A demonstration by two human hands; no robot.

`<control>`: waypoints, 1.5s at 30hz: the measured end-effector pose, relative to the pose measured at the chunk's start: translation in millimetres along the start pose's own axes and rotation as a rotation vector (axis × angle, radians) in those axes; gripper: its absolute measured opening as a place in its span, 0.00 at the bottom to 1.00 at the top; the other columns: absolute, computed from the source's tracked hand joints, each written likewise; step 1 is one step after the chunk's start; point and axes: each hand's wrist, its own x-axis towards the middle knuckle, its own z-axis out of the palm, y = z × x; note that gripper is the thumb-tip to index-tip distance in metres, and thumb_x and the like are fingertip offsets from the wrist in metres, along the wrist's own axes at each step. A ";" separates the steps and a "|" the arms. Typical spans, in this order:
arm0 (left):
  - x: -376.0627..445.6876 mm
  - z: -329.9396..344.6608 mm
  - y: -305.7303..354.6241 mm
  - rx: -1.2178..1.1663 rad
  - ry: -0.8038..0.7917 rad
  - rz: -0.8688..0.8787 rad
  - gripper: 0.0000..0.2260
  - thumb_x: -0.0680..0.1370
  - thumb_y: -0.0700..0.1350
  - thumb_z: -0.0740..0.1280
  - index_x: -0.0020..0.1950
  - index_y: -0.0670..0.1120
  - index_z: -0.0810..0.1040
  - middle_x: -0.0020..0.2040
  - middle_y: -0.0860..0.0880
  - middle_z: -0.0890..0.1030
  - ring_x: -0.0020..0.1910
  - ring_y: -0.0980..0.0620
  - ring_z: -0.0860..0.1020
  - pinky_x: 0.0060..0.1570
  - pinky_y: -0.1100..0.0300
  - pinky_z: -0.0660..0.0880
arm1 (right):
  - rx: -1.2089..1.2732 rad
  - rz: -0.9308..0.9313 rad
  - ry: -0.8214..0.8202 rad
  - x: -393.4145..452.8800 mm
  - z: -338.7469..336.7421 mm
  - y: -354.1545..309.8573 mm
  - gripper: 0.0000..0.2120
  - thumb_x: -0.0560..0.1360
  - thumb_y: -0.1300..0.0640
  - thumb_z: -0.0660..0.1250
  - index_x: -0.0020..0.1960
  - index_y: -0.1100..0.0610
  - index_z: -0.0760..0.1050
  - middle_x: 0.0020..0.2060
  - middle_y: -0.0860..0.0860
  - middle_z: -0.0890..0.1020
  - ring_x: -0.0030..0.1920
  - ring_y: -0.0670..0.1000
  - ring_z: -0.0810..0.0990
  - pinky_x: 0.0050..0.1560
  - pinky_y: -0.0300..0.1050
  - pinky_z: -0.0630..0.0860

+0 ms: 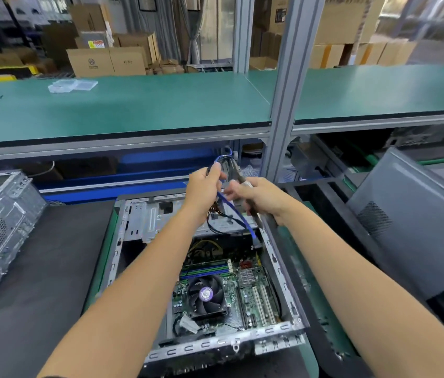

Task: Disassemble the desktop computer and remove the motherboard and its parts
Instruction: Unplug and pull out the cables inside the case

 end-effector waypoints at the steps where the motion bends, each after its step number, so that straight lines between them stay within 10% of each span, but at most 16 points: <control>1: -0.8 14.1 0.4 -0.045 -0.002 -0.028 0.15 0.83 0.50 0.58 0.40 0.45 0.75 0.29 0.52 0.75 0.28 0.57 0.73 0.30 0.65 0.71 | 0.003 -0.027 0.025 -1.4 -5.7 1.3 0.14 0.76 0.45 0.68 0.51 0.56 0.79 0.38 0.46 0.83 0.36 0.48 0.72 0.38 0.41 0.70; 15: 10.9 235.9 -17.5 -0.361 -0.095 -0.320 0.16 0.84 0.49 0.55 0.43 0.47 0.79 0.42 0.49 0.81 0.45 0.52 0.77 0.49 0.58 0.72 | -0.325 0.024 0.129 -26.8 -175.0 64.9 0.10 0.76 0.57 0.64 0.38 0.58 0.68 0.30 0.52 0.70 0.29 0.49 0.64 0.31 0.43 0.57; 22: 17.6 273.8 -63.9 0.377 -0.173 -0.435 0.12 0.80 0.38 0.58 0.38 0.43 0.73 0.33 0.48 0.70 0.30 0.52 0.64 0.29 0.60 0.59 | -0.313 0.254 0.025 -24.5 -200.3 140.2 0.11 0.73 0.64 0.65 0.35 0.58 0.66 0.30 0.54 0.69 0.29 0.51 0.64 0.30 0.42 0.59; 31: 23.0 276.2 -97.2 0.612 -0.062 -0.446 0.07 0.77 0.38 0.63 0.40 0.38 0.75 0.47 0.32 0.80 0.40 0.38 0.75 0.32 0.58 0.63 | -0.222 0.401 -0.070 -6.5 -198.6 175.1 0.03 0.71 0.65 0.61 0.39 0.60 0.70 0.31 0.60 0.75 0.29 0.56 0.73 0.30 0.44 0.67; 38: 23.8 272.6 -91.1 0.616 -0.111 -0.417 0.10 0.73 0.33 0.58 0.33 0.43 0.66 0.31 0.47 0.66 0.32 0.49 0.62 0.33 0.60 0.61 | -0.040 0.472 0.034 -3.2 -205.0 179.7 0.10 0.73 0.68 0.60 0.35 0.59 0.66 0.28 0.54 0.72 0.18 0.45 0.68 0.21 0.33 0.63; 45: 20.7 278.3 -81.5 0.378 -0.172 -0.429 0.18 0.82 0.50 0.58 0.41 0.40 0.78 0.39 0.43 0.79 0.37 0.45 0.78 0.43 0.55 0.78 | -0.112 0.485 -0.072 -2.4 -194.9 180.8 0.14 0.78 0.48 0.55 0.55 0.57 0.71 0.23 0.42 0.72 0.39 0.49 0.71 0.46 0.43 0.69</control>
